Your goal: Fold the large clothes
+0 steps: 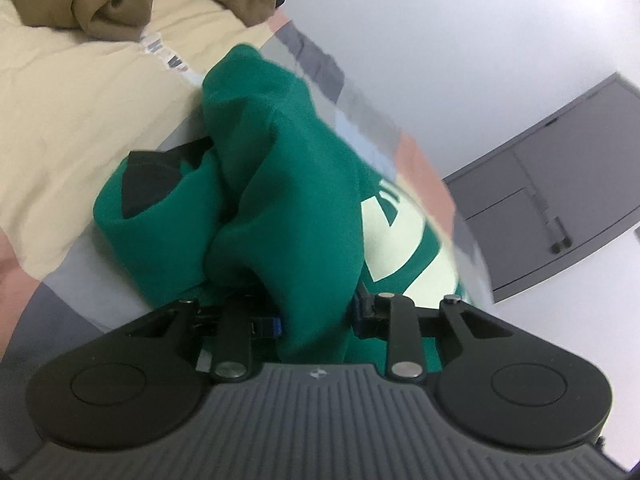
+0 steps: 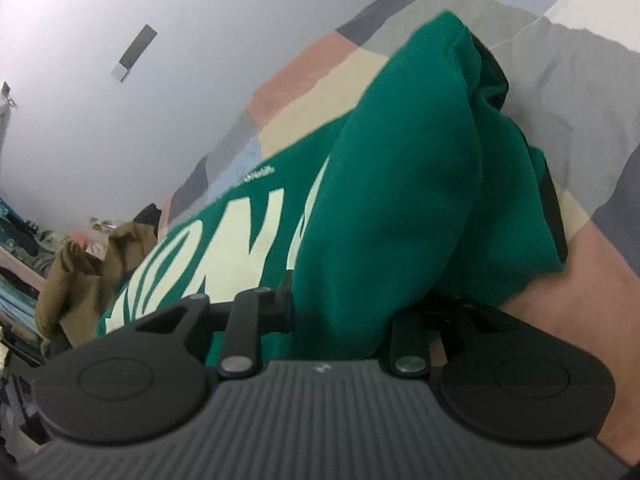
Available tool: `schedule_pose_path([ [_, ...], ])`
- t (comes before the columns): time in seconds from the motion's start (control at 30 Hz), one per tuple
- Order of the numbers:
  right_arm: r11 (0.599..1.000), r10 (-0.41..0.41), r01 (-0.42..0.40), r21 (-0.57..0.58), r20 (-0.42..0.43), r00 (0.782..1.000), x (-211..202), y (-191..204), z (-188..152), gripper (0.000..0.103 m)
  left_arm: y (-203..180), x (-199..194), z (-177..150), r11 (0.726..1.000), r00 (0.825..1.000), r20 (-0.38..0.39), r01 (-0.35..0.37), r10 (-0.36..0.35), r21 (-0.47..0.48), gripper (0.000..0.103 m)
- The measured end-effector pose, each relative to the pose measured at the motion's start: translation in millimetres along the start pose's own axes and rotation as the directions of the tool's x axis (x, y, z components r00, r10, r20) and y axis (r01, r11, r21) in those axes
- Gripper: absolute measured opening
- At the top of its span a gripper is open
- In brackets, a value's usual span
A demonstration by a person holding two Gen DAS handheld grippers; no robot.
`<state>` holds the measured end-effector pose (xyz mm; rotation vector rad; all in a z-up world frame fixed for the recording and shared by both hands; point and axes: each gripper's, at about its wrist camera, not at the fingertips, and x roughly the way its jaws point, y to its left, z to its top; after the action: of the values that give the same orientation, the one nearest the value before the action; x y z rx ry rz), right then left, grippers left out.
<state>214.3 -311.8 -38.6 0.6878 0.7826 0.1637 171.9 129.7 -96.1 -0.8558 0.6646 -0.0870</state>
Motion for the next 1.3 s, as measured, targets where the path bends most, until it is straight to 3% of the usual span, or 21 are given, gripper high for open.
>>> schedule_pose_path([
  [0.17,0.995,0.039,-0.038,0.095,0.0,0.999,-10.3,-7.1,-3.3,0.04,3.9,-4.4,-1.9,0.999,1.0,-0.004,0.018,-0.019,-0.036,0.043],
  [0.23,0.989,0.048,-0.046,0.14,-0.013,0.999,-21.1,-17.5,-4.4,0.05,5.3,-5.4,-3.5,0.996,0.999,-0.011,0.032,-0.033,-0.08,0.054],
  [0.3,0.976,0.074,-0.064,0.206,-0.042,0.996,-22.5,-23.2,-6.4,0.081,6.3,-7.9,-5.9,0.99,0.998,-0.037,0.036,-0.042,-0.135,0.072],
  [0.4,0.939,0.135,-0.103,0.328,-0.078,0.988,-20.0,-33.2,-15.7,0.089,10.8,-10.6,-14.3,0.98,0.996,-0.078,0.036,-0.052,-0.195,0.091],
  [0.57,0.906,0.131,-0.086,0.414,-0.083,0.988,-1.7,-43.0,-24.7,0.089,30.5,-2.0,-23.2,0.938,0.993,-0.096,0.037,-0.074,-0.345,0.099],
  [0.7,0.892,0.125,-0.108,0.439,-0.01,0.992,18.6,-37.0,-22.5,0.093,44.7,8.3,-23.1,0.898,0.988,-0.064,0.097,-0.137,-0.429,0.102],
  [0.8,0.897,0.109,-0.118,0.426,0.046,0.993,25.6,-33.7,-20.3,0.093,45.2,10.3,-23.5,0.888,0.988,-0.038,0.12,-0.153,-0.445,0.102],
  [0.9,0.878,0.125,-0.159,0.452,0.105,0.987,29.2,-33.1,-16.5,0.094,44.8,9.7,-25.5,0.876,0.986,0.008,0.151,-0.165,-0.459,0.102],
  [1.03,0.847,0.202,-0.272,0.457,0.197,0.959,24.4,-33.3,-9.4,0.094,50.4,9.4,-21.9,0.826,0.969,0.075,0.242,-0.237,-0.508,0.102],
  [1.1,0.864,0.203,-0.272,0.424,0.201,0.958,23.2,-27.2,-11.0,0.093,53.5,10.7,-20.1,0.801,0.962,0.097,0.265,-0.254,-0.536,0.102],
  [1.17,0.887,0.169,-0.233,0.4,0.187,0.968,20.5,-28.2,-13.5,0.093,57.3,16.6,-15.1,0.797,0.965,0.096,0.255,-0.242,-0.548,0.102],
  [1.3,0.891,0.14,-0.196,0.409,0.163,0.977,32.8,-29.0,-16.4,0.093,54.9,26.9,-13.1,0.793,0.973,0.1,0.228,-0.209,-0.565,0.102],
])
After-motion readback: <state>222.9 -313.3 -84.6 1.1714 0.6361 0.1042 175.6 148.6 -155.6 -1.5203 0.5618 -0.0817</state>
